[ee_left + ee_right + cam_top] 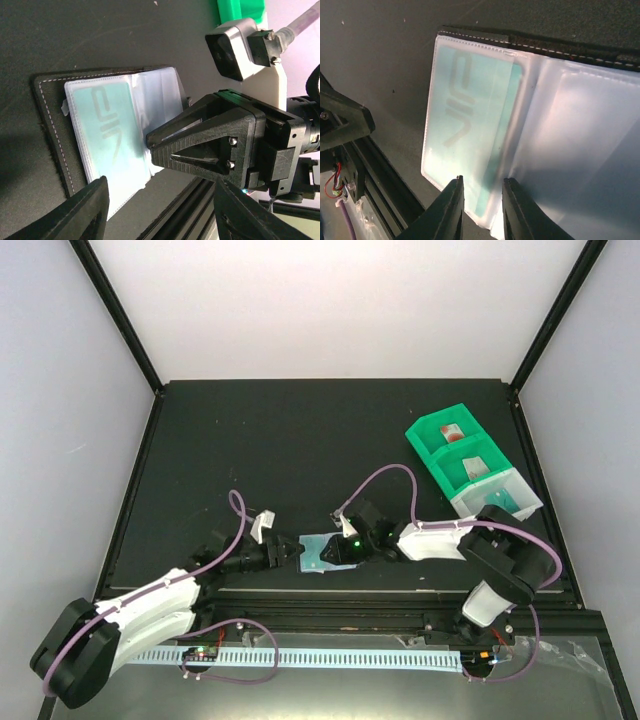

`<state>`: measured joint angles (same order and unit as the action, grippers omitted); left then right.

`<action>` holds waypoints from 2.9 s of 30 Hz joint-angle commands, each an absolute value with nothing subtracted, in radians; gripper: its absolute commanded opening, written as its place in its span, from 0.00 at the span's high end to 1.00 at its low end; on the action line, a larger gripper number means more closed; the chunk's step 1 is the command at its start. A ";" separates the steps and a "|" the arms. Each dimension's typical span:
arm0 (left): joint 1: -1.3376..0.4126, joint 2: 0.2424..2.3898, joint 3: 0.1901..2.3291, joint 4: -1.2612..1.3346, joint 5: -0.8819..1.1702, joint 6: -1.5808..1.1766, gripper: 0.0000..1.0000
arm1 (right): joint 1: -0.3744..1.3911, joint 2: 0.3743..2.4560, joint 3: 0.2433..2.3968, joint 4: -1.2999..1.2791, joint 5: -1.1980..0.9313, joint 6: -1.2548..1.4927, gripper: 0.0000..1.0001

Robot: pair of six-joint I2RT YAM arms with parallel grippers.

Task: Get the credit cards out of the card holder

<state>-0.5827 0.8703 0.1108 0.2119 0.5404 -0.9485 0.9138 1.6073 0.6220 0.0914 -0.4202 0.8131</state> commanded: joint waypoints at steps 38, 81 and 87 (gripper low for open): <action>-0.573 1.128 0.123 0.475 0.600 -0.964 0.46 | 0.941 1.736 0.629 0.098 -0.298 0.840 0.88; -0.600 1.203 0.174 0.545 0.649 -1.015 0.51 | 0.940 1.751 0.595 0.175 -0.320 0.843 0.86; -0.621 1.199 0.185 0.546 0.644 -1.033 0.51 | 0.940 1.778 0.595 0.241 -0.370 0.867 0.84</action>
<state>-0.6029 1.2018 0.1440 0.4976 0.6292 -1.0149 0.9276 1.6924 0.6201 0.2401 -0.4046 0.8555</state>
